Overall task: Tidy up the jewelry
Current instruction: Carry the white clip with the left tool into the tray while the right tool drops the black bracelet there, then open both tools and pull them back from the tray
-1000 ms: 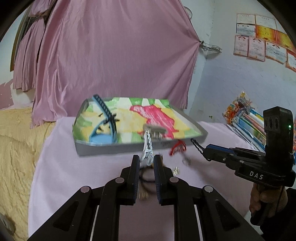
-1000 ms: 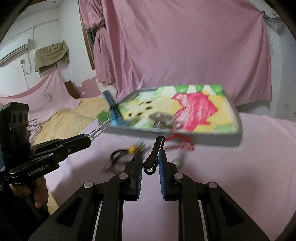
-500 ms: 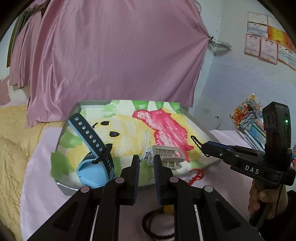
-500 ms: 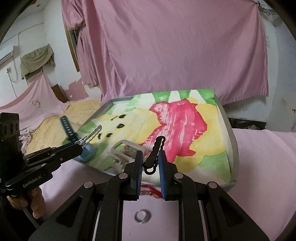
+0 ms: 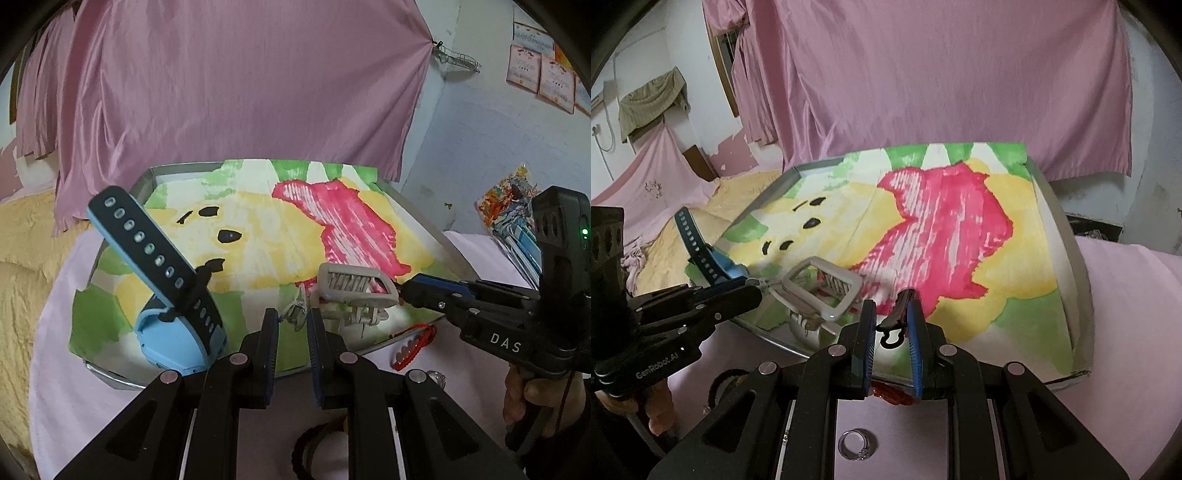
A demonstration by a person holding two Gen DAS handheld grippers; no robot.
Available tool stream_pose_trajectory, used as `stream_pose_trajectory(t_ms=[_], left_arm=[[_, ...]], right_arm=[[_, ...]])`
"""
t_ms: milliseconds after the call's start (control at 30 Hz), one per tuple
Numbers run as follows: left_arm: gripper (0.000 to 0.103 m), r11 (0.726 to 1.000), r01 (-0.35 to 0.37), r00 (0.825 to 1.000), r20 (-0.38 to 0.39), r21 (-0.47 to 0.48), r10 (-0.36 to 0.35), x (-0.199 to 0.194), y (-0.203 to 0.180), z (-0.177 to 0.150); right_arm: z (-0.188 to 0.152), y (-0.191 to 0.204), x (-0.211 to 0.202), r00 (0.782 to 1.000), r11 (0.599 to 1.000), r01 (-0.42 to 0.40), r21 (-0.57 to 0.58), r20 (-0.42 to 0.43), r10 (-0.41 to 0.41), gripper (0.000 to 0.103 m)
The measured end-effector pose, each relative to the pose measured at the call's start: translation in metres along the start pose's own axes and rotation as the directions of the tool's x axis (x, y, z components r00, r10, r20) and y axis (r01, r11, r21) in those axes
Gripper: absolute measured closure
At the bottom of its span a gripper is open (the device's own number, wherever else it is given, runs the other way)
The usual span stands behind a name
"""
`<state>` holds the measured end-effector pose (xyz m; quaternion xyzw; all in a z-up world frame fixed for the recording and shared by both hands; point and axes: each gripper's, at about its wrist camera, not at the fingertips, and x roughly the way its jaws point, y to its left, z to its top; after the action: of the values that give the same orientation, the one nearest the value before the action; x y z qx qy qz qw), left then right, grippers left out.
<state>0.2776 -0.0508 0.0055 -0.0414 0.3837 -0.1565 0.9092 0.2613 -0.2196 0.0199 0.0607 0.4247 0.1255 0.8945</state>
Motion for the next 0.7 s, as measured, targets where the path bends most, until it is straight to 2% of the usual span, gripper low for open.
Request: stream_pose_trajectory(t_ms=[133,233,300,433,467,567,600,700], left_arm=[[0.088,1.000,-0.015,1.000,-0.010,0.007,0.015,0.001,0.000,-0.001],[0.086,1.000,-0.018,1.000,-0.003,0.007,0.018,-0.002,-0.001,-0.002],[0.080,1.000,-0.015,1.000,0.010,0.007,0.015,-0.005,-0.001,-0.002],[0.046,1.000,0.003,0.998,0.056,-0.007,-0.003,-0.018,-0.001,-0.006],[0.044,1.000,0.008,0.997,0.074,-0.014,-0.007,-0.022,-0.001,-0.007],[0.043,1.000,0.010,0.993,0.115,-0.028,-0.007,-0.035,0.000,-0.010],[0.042,0.999,0.007,0.992,0.128,-0.033,-0.003,-0.040,0.001,-0.012],[0.026,0.999,-0.006,0.984,0.178,-0.049,0.015,-0.055,0.001,-0.020]], right_arm=[[-0.001,-0.001,-0.002,1.000,1.000,-0.004,0.010,0.010,0.004,0.086],[-0.003,-0.003,-0.012,0.999,1.000,0.000,0.020,0.047,-0.001,0.072],[-0.005,-0.005,-0.021,0.996,1.000,0.000,0.030,0.089,-0.003,0.066],[-0.013,-0.005,-0.044,0.984,0.999,0.017,0.039,0.176,-0.024,0.062],[-0.015,-0.005,-0.051,0.979,0.999,0.025,0.043,0.199,-0.033,0.058],[-0.023,-0.006,-0.070,0.963,0.998,0.040,0.052,0.265,-0.052,0.054],[-0.025,-0.005,-0.076,0.957,0.998,0.045,0.053,0.285,-0.058,0.050],[-0.032,-0.002,-0.094,0.934,0.997,0.065,0.048,0.348,-0.077,0.035]])
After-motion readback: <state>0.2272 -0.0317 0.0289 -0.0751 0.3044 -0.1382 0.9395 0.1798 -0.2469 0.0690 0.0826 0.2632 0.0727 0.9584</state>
